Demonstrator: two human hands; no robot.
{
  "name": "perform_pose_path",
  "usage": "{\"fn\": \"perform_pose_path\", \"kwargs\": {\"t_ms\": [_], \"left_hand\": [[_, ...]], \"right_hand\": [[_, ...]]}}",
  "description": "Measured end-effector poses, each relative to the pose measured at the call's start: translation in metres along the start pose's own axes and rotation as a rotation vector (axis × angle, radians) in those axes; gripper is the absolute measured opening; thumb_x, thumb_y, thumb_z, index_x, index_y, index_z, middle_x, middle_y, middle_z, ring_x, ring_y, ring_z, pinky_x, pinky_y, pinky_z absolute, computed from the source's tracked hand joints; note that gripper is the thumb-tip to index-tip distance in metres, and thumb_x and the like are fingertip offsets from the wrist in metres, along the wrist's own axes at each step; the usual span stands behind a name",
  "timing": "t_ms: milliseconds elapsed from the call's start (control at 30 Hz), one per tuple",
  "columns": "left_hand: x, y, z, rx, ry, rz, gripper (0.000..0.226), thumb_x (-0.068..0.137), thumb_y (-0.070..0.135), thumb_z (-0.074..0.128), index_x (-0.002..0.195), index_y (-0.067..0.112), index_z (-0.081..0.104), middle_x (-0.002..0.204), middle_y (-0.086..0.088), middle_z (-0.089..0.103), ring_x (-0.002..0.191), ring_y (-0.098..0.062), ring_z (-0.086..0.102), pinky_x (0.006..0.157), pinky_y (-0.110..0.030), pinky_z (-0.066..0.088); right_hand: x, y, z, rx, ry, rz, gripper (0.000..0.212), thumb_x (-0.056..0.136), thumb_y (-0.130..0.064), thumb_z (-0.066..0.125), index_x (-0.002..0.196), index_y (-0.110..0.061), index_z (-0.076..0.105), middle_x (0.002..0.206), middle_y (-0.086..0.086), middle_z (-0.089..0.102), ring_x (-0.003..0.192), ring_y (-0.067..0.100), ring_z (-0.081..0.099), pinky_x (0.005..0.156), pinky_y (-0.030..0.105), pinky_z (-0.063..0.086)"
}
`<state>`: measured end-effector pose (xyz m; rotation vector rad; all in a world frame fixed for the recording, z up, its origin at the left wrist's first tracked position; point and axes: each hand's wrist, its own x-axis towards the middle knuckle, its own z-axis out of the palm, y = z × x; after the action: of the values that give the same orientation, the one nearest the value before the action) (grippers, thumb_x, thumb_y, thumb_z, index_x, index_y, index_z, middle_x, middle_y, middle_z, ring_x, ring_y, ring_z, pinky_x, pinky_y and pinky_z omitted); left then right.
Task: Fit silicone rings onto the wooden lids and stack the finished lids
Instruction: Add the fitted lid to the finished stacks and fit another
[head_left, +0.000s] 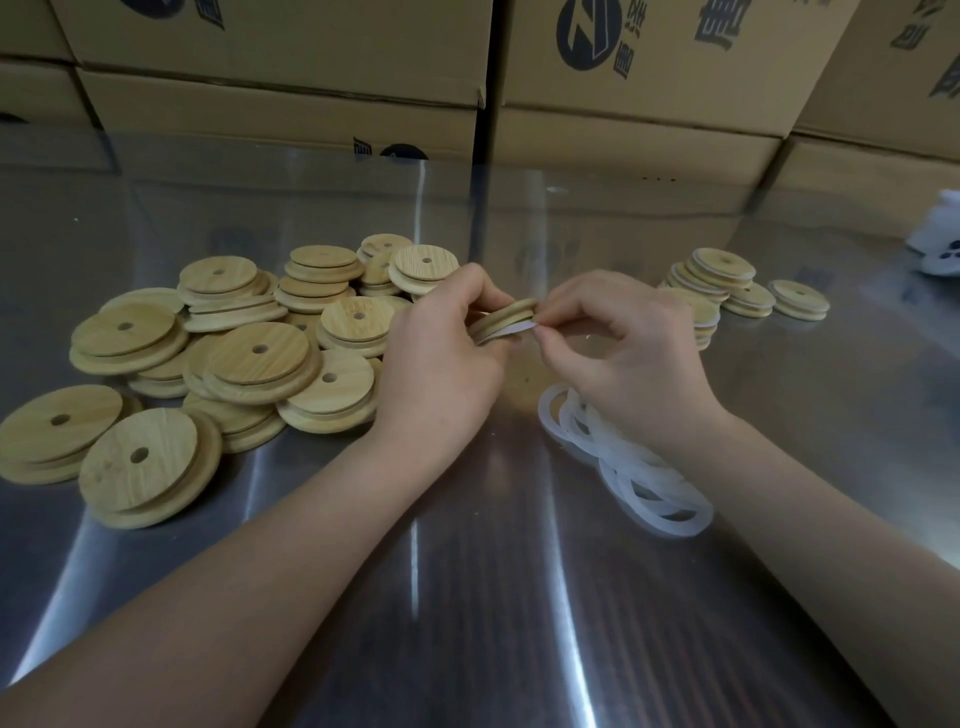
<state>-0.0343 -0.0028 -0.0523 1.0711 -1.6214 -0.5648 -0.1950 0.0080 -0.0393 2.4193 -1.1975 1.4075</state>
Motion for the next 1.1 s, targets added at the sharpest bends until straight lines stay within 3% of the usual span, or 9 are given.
{"fn": "perform_pose_path", "kwargs": {"t_ms": [500,900,1100], "left_hand": [[0.0008,-0.0014,0.0009,0.006,0.039,0.027,0.024,0.074,-0.004,0.075,0.081,0.017,0.068,0.086,0.013,0.071,0.086,-0.002,0.067,0.079,-0.031,0.056],[-0.0013,-0.0019,0.0026,0.07,0.044,0.066,0.023,0.073,-0.008,0.07,0.086,0.012,0.068,0.09,0.008,0.072,0.091,-0.013,0.067,0.081,-0.041,0.054],[-0.0028,-0.0008,0.004,-0.032,0.029,-0.013,0.022,0.076,0.007,0.077,0.084,0.018,0.059,0.076,0.009,0.064,0.076,-0.004,0.061,0.066,-0.023,0.049]], "right_hand": [[0.0034,0.0002,-0.003,-0.018,-0.039,0.004,0.007,0.076,0.007,0.073,0.074,0.001,0.071,0.076,0.01,0.067,0.072,0.022,0.065,0.067,0.036,0.055],[0.0039,-0.0014,-0.003,-0.056,-0.077,-0.008,0.007,0.076,0.008,0.071,0.074,0.002,0.068,0.074,0.011,0.065,0.071,0.024,0.063,0.066,0.038,0.052],[0.0034,-0.0022,-0.0013,-0.105,-0.043,-0.011,0.007,0.079,0.001,0.072,0.084,-0.002,0.069,0.079,0.007,0.065,0.073,0.022,0.062,0.068,0.037,0.052]]}}
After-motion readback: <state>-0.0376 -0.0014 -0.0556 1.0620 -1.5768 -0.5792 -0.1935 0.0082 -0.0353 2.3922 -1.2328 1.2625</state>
